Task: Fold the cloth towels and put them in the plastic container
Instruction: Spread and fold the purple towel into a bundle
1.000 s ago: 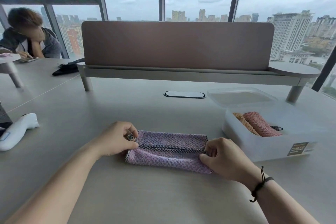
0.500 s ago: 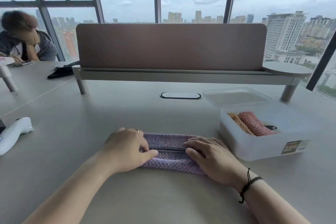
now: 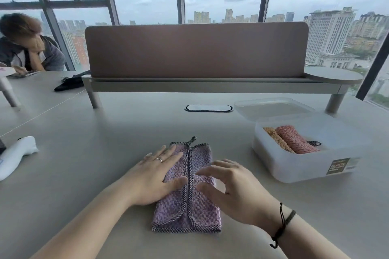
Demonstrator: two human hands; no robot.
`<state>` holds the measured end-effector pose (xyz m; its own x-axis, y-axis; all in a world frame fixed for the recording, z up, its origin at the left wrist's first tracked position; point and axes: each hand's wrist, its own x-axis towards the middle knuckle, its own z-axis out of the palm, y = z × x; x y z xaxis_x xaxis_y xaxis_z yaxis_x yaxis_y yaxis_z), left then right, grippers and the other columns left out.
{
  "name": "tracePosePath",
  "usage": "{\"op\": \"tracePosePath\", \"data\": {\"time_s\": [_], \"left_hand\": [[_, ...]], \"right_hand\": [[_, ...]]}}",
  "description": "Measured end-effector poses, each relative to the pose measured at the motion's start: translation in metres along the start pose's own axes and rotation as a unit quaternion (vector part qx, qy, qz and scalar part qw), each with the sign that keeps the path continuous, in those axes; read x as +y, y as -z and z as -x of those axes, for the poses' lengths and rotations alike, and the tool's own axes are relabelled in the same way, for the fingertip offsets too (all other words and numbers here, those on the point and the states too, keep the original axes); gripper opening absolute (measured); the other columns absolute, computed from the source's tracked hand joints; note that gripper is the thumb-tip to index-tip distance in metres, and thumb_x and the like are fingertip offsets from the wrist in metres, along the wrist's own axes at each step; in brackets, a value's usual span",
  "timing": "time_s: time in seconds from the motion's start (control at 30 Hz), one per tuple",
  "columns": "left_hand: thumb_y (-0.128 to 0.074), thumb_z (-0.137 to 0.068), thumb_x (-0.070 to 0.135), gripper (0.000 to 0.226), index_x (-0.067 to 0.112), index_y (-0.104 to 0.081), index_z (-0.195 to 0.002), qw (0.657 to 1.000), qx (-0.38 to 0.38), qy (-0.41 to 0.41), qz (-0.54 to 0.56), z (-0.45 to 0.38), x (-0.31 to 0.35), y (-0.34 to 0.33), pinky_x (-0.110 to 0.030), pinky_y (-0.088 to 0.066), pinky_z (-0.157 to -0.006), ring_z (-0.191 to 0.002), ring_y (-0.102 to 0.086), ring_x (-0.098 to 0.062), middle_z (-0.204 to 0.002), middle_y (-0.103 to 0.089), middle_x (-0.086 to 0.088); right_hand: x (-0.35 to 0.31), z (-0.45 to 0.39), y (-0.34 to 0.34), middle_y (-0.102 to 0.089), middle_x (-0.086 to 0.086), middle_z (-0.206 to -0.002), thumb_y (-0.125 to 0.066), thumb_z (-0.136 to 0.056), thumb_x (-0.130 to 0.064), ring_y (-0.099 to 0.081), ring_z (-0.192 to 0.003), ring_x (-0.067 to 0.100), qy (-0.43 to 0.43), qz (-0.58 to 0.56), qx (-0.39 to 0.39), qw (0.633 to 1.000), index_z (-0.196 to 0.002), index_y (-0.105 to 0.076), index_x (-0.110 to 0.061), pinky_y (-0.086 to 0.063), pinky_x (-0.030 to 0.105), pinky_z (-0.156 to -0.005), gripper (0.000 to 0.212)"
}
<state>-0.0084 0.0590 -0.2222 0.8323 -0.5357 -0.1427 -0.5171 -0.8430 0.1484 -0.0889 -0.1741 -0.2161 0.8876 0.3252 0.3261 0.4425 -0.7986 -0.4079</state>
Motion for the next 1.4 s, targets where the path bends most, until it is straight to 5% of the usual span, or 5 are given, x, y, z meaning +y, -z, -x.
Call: {"op": "tracePosePath", "data": {"time_s": [0.2,0.43,0.83,1.0,1.4], "left_hand": [[-0.011,-0.072,0.094,0.104,0.037,0.020,-0.153,0.996,-0.038,-0.044,-0.063,-0.005,0.014,-0.011,-0.037,0.011,-0.124,-0.145,0.031,-0.004,-0.158,0.030,0.018],[-0.009,-0.062,0.100,0.117,0.033,0.022,-0.153,0.996,-0.023,-0.045,-0.077,-0.007,0.018,-0.014,-0.041,0.008,-0.125,-0.147,0.029,-0.012,-0.160,0.029,0.011],[-0.033,-0.081,0.086,0.091,0.036,-0.023,-0.156,0.980,0.158,-0.098,0.076,-0.015,0.017,-0.012,-0.037,-0.007,-0.126,-0.150,0.001,0.003,-0.165,-0.008,0.016],[-0.041,-0.085,0.080,0.085,0.045,-0.010,-0.155,0.988,0.020,-0.130,0.078,0.009,0.005,-0.012,-0.032,0.003,-0.125,-0.145,0.011,0.013,-0.163,0.000,0.024],[-0.037,-0.065,0.094,0.106,0.052,0.004,-0.152,0.990,-0.030,-0.132,0.043,0.013,0.007,-0.011,-0.036,0.010,-0.124,-0.143,0.023,0.010,-0.162,0.013,0.027]], "right_hand": [[0.005,0.003,-0.012,0.006,-0.017,-0.164,-0.024,-0.080,-0.089,0.013,-0.150,0.003,-0.080,0.117,-0.191,0.971,-0.157,0.000,-0.036,0.005,0.040,-0.124,0.096],[0.007,0.003,-0.010,0.020,-0.023,-0.159,-0.023,-0.069,-0.097,0.023,-0.147,0.006,-0.107,0.142,-0.228,0.957,-0.154,0.013,-0.042,0.011,0.045,-0.122,0.107],[0.028,0.002,0.009,-0.018,-0.034,-0.153,-0.031,-0.097,-0.063,-0.008,-0.149,-0.001,-0.105,0.025,-0.073,0.991,-0.144,-0.035,-0.051,-0.013,0.040,-0.123,0.049],[0.034,0.017,0.011,-0.027,-0.040,-0.149,-0.059,-0.088,-0.016,-0.005,-0.144,-0.015,-0.025,-0.043,-0.139,0.989,-0.128,-0.050,-0.058,-0.013,0.026,-0.122,0.059],[0.024,0.021,0.002,-0.046,-0.038,-0.139,-0.052,-0.076,-0.043,-0.021,-0.142,-0.012,0.055,-0.047,-0.144,0.987,-0.114,-0.063,-0.059,-0.019,0.023,-0.119,0.043]]}}
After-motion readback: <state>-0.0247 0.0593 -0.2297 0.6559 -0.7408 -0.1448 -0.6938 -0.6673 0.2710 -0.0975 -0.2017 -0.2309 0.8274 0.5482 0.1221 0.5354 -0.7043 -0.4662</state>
